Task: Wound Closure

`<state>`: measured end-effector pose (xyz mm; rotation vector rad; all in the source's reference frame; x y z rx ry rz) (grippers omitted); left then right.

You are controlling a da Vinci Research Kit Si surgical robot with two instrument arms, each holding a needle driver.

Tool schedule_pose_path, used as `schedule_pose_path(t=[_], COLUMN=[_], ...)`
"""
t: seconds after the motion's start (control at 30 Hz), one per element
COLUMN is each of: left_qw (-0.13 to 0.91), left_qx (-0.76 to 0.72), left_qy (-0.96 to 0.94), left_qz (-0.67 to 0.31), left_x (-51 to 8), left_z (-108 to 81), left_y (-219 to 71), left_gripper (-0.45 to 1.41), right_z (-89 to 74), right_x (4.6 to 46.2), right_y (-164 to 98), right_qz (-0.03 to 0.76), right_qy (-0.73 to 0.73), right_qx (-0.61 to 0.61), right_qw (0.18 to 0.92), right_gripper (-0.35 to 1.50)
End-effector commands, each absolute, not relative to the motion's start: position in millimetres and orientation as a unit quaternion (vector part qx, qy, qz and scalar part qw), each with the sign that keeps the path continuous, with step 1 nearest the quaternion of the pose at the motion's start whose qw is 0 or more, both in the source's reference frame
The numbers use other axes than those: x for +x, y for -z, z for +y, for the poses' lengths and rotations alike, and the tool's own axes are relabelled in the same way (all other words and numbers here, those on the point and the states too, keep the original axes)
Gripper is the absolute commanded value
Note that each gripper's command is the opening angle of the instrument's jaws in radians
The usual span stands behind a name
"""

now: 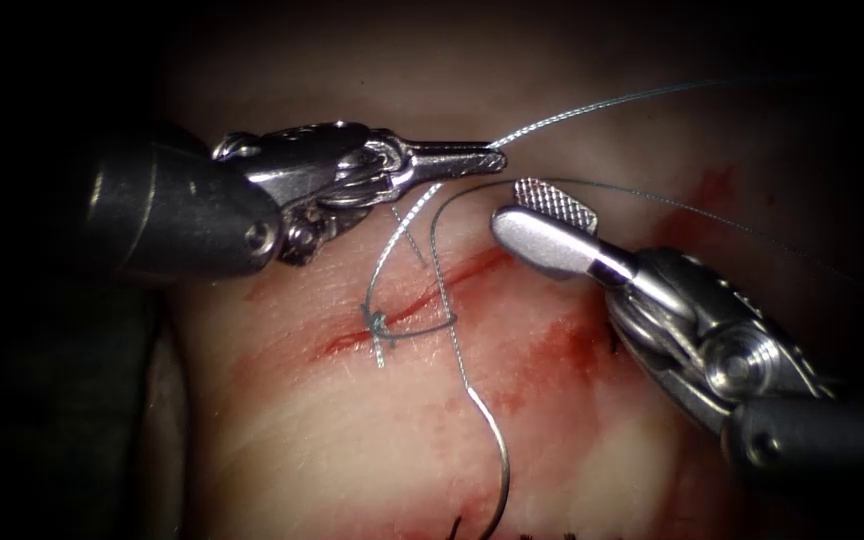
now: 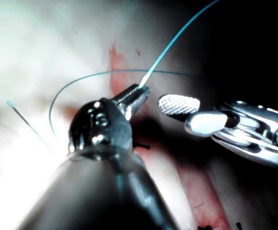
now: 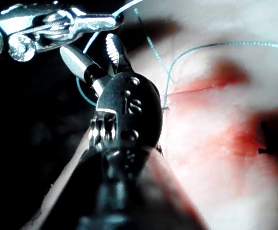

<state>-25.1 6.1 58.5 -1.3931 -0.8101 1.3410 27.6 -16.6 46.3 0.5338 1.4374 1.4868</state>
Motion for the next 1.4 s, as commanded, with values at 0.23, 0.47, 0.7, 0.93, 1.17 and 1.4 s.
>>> schedule_pose_path(t=[0.23, 0.47, 0.7, 0.93, 1.17, 1.4], left_qw=[0.510, 0.514, 0.515, 0.521, 0.549, 0.511], left_qx=[-0.583, -0.583, -0.583, -0.581, -0.531, -0.486], left_qy=[-0.535, -0.531, -0.531, -0.527, -0.555, -0.594], left_qz=[-0.337, -0.338, -0.338, -0.337, -0.329, -0.386], left_x=[-25.8, -26.2, -26.3, -26.3, -26.3, -25.1], left_z=[6.6, 6.4, 6.3, 6.3, 6.4, 8.0], left_y=[-57.6, -57.0, -57.0, -57.1, -58.4, -57.9], left_gripper=[-0.45, -0.45, -0.45, -0.45, 0.73, 1.20], right_z=[-17.2, -16.2, -15.8, -15.9, -16.2, -17.9], right_x=[31.2, 30.9, 31.7, 32.2, 32.5, 33.2], right_y=[-47.0, -48.0, -48.4, -48.2, -48.7, -50.1], right_qz=[0.591, 0.590, 0.590, 0.591, 0.593, 0.571], right_qy=[-0.605, -0.608, -0.610, -0.604, -0.595, -0.546], right_qx=[0.226, 0.222, 0.219, 0.226, 0.234, 0.239], right_qw=[0.484, 0.482, 0.482, 0.484, 0.490, 0.564], right_gripper=[0.49, 0.37, -0.05, -0.35, -0.35, -0.35])
